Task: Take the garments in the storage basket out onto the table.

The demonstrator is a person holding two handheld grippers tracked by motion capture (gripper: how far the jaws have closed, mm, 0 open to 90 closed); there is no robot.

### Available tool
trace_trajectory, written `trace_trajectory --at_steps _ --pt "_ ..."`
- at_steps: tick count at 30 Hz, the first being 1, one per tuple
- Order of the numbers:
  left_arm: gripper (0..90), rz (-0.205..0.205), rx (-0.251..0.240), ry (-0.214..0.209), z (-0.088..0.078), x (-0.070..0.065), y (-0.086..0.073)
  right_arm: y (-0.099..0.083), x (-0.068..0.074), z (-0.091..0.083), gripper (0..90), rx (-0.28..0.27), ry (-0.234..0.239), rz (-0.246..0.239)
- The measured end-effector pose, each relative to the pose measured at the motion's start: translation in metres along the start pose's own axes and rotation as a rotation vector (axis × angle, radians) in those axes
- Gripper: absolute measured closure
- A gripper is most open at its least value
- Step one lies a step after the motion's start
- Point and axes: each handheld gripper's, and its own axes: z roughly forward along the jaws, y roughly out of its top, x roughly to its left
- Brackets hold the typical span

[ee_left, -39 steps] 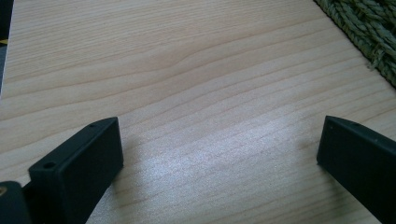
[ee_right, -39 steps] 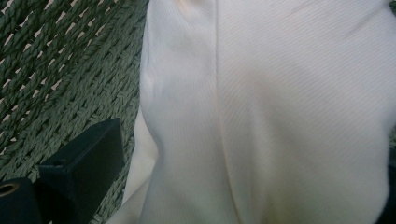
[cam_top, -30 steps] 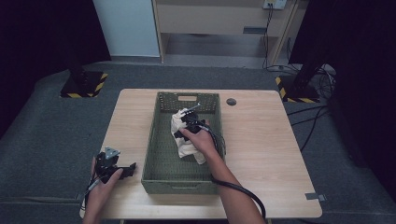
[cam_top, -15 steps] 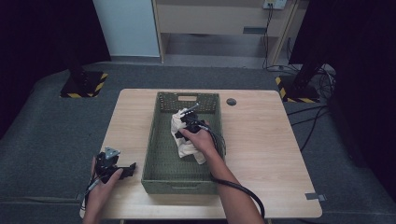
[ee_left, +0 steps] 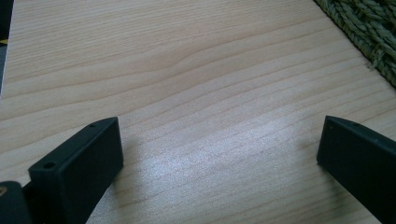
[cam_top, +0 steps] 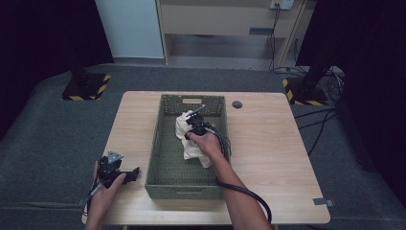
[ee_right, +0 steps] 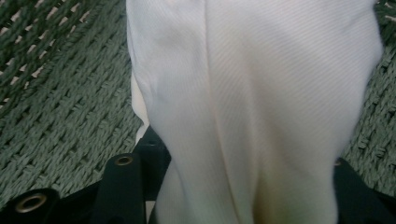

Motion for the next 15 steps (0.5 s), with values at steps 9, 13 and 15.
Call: trace_trajectory --at_steps 9,13,15 --pt "0.0 0.000 0.000 0.000 0.000 0.000 0.000 0.001 0.004 -0.025 54.3 -0.058 -0.013 -0.014" --pt "0.0 -0.001 0.000 0.000 0.000 0.000 0.000 0.001 0.007 -0.036 54.5 -0.087 -0.016 -0.023" --pt "0.0 0.000 0.000 0.000 0.000 0.000 0.000 0.001 0.008 -0.042 54.5 -0.095 -0.021 -0.028"
